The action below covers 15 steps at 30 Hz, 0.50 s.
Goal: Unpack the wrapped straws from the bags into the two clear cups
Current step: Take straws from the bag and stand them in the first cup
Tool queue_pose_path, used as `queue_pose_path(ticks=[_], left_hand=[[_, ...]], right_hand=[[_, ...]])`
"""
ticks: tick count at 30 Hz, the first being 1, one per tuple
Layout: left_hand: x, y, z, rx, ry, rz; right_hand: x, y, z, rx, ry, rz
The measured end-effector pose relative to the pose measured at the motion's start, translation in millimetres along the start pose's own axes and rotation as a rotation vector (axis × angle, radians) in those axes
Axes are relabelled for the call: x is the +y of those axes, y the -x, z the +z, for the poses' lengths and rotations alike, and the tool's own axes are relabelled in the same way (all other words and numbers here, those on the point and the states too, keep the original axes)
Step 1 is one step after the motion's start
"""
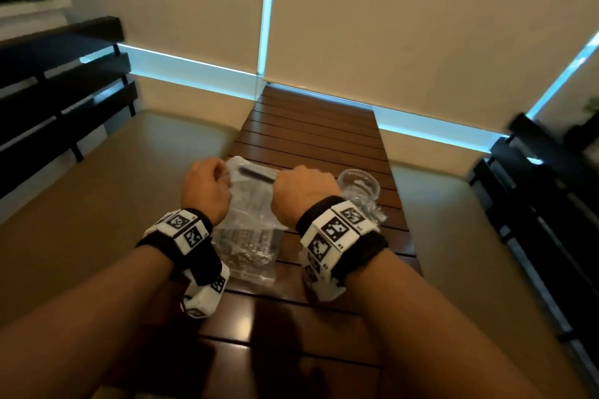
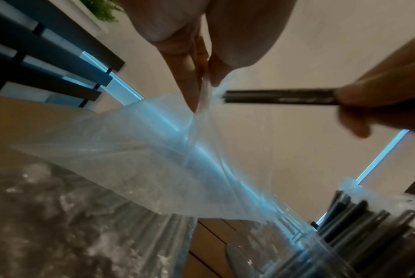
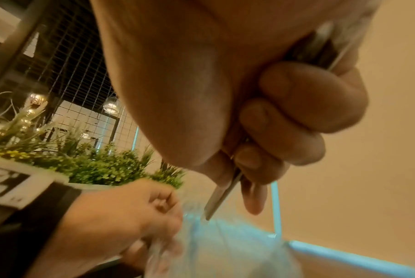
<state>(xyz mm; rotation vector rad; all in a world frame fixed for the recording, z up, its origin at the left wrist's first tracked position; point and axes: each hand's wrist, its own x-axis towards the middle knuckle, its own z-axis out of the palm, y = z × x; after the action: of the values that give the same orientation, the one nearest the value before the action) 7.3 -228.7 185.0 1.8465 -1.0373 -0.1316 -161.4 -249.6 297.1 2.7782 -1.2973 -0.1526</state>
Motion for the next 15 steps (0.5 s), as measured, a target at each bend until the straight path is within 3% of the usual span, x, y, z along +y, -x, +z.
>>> queue_pose_path(ticks=[4, 9, 12, 15], left_hand=[[21, 3, 21, -0.06, 0.006, 0.004], [47, 8, 35, -0.105, -0.088, 0.023], [41, 6, 39, -0.189, -0.121, 0.021], [48, 16, 41, -0.288, -0.104, 0.085]], right_hand=[[47, 28, -28, 0.104, -0.053, 0.134], [84, 50, -17, 0.101, -0.123, 0.266], [101, 55, -8, 0.271, -0.228, 0.367], [101, 47, 4, 0.469, -0.47, 0.328]])
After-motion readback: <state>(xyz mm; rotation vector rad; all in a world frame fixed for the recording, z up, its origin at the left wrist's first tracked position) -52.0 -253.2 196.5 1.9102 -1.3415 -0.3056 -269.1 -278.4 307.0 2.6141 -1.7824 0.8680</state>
